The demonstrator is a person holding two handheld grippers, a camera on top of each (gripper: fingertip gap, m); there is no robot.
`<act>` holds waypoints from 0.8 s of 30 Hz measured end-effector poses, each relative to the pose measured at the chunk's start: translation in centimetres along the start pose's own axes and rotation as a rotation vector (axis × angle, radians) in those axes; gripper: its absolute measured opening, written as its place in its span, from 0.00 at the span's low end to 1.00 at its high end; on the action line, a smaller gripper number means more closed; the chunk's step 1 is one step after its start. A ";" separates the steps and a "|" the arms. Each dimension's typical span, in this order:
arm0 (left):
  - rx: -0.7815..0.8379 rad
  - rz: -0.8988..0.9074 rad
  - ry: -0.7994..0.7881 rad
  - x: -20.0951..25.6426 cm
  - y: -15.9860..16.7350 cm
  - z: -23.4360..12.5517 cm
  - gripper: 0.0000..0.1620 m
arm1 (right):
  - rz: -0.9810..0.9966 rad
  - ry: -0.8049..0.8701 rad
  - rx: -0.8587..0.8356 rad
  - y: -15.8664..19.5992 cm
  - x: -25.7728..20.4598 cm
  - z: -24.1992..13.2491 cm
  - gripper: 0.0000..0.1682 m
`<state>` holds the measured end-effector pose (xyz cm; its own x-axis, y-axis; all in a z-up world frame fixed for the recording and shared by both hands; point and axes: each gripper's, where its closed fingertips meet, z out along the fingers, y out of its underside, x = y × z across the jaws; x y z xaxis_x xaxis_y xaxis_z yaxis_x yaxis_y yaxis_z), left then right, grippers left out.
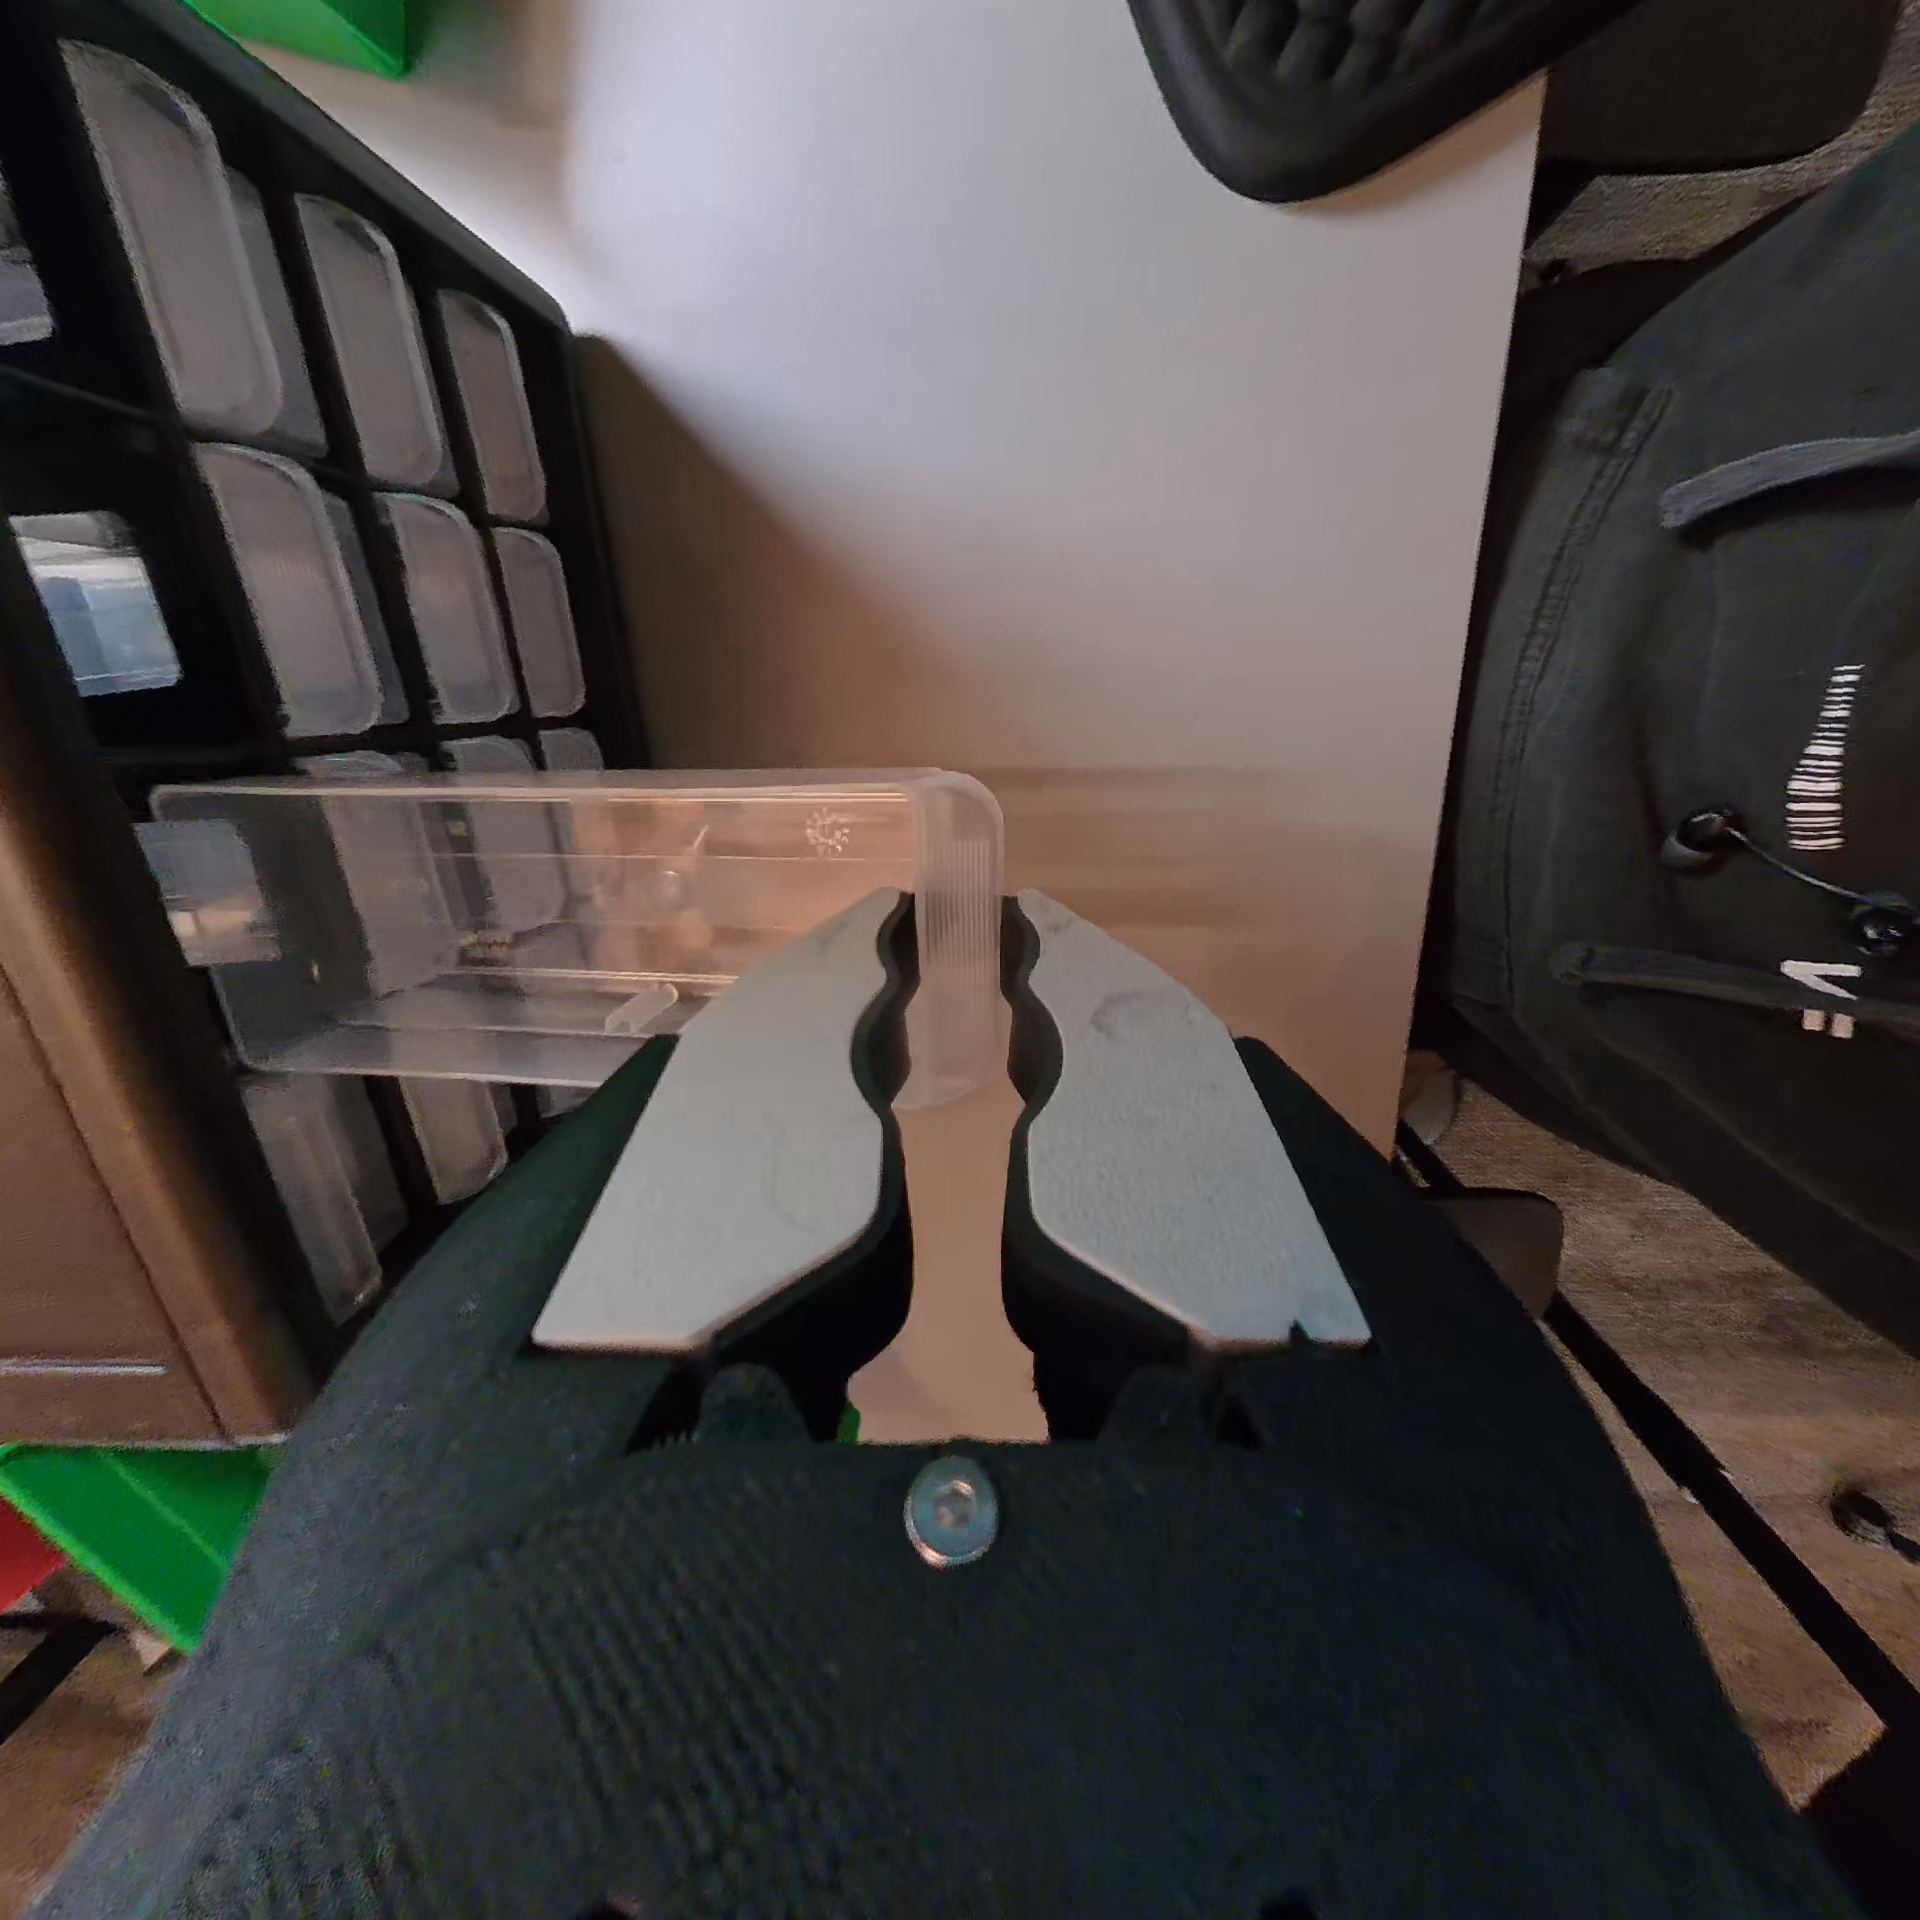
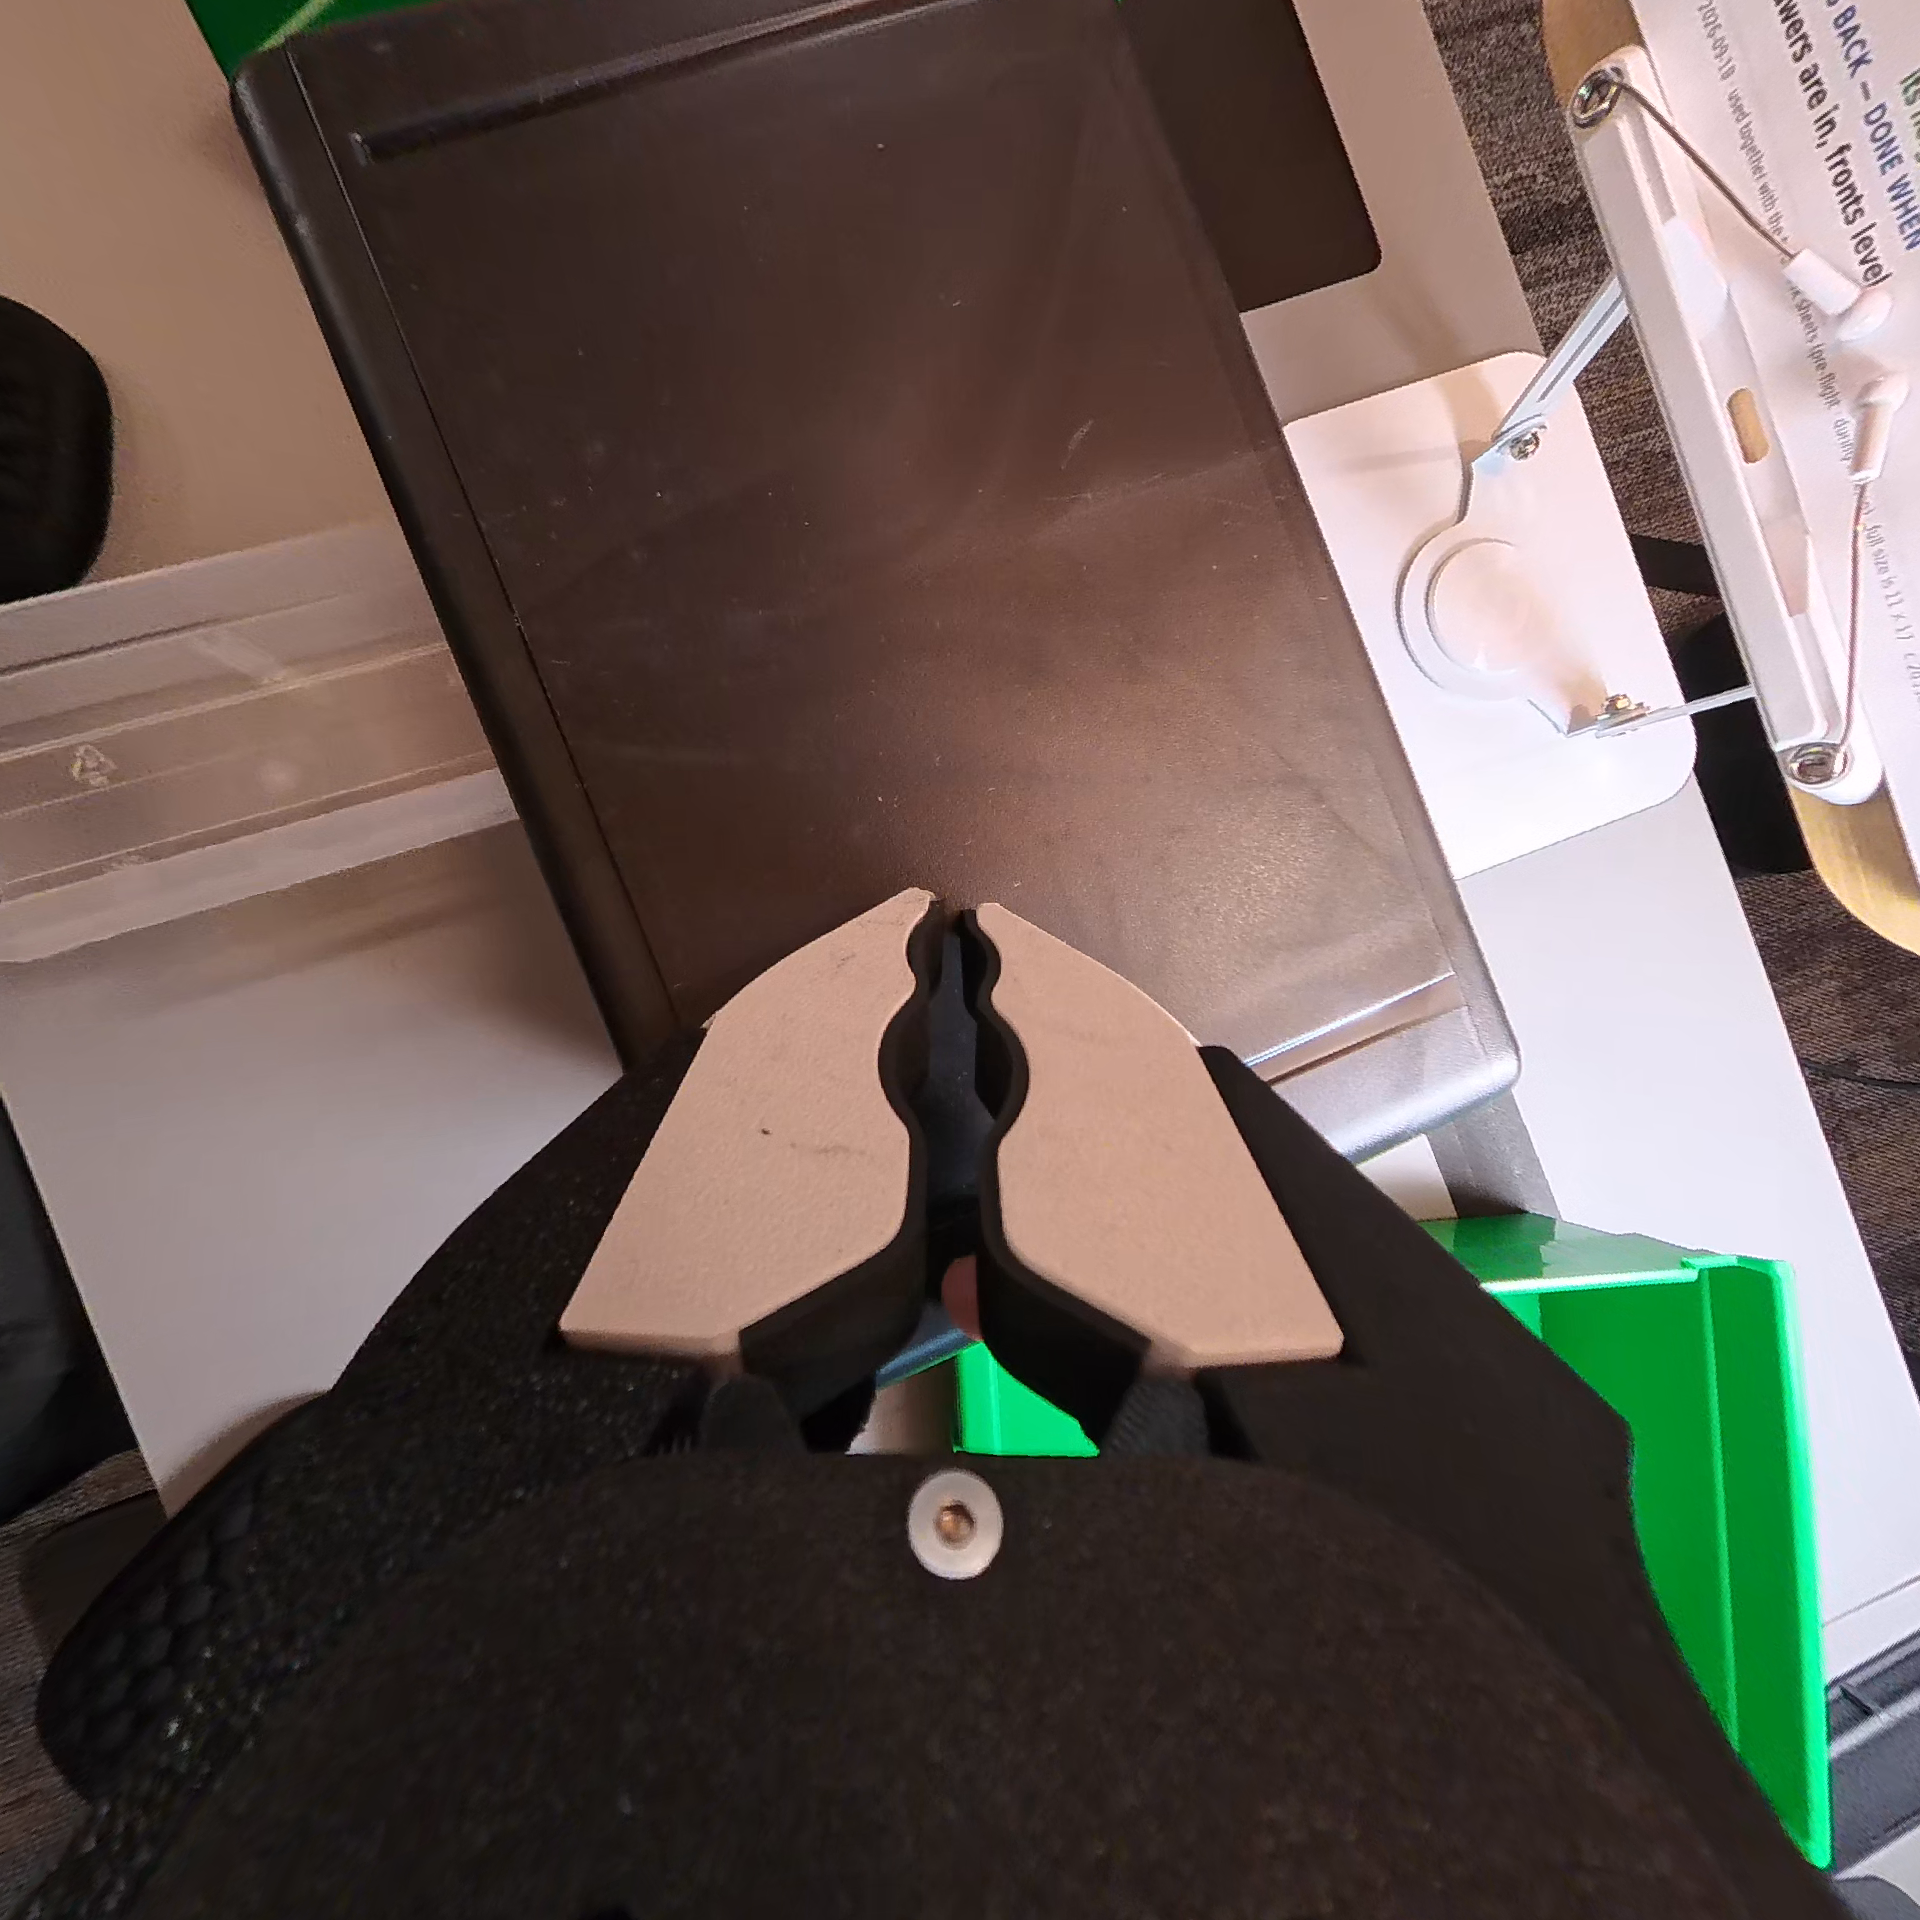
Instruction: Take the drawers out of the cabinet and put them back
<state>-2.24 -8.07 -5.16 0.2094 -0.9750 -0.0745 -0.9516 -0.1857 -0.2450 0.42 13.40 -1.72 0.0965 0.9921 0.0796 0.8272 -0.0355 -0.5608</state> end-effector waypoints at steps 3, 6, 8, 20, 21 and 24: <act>0.003 -0.009 0.009 -0.2 0.1 -0.1 0.09 | -0.001 -0.001 0.002 0.0 0.0 0.0 0.02; 0.005 -0.007 -0.020 -0.7 -0.1 -0.8 0.09 | -0.001 -0.003 0.007 0.0 0.0 0.0 0.02; 0.002 -0.013 -0.029 -1.0 -0.3 -1.2 0.10 | -0.003 -0.004 0.011 0.0 0.0 0.0 0.02; -0.058 0.018 -0.277 -4.2 -0.4 0.5 0.10 | -0.006 -0.007 0.012 0.0 0.0 0.0 0.02; -0.065 0.025 -0.315 -5.0 0.0 0.8 0.10 | -0.006 -0.008 0.011 0.0 0.0 0.0 0.02; -0.036 0.039 -0.435 -7.6 0.3 0.8 0.11 | -0.008 -0.008 0.015 0.0 0.0 0.0 0.01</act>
<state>-3.91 -0.61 -5.47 0.2409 -0.8404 -0.4854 -0.9664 -0.1614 -0.2003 0.44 13.37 -1.70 0.0857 0.9933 0.0773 0.8197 -0.0262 -0.5722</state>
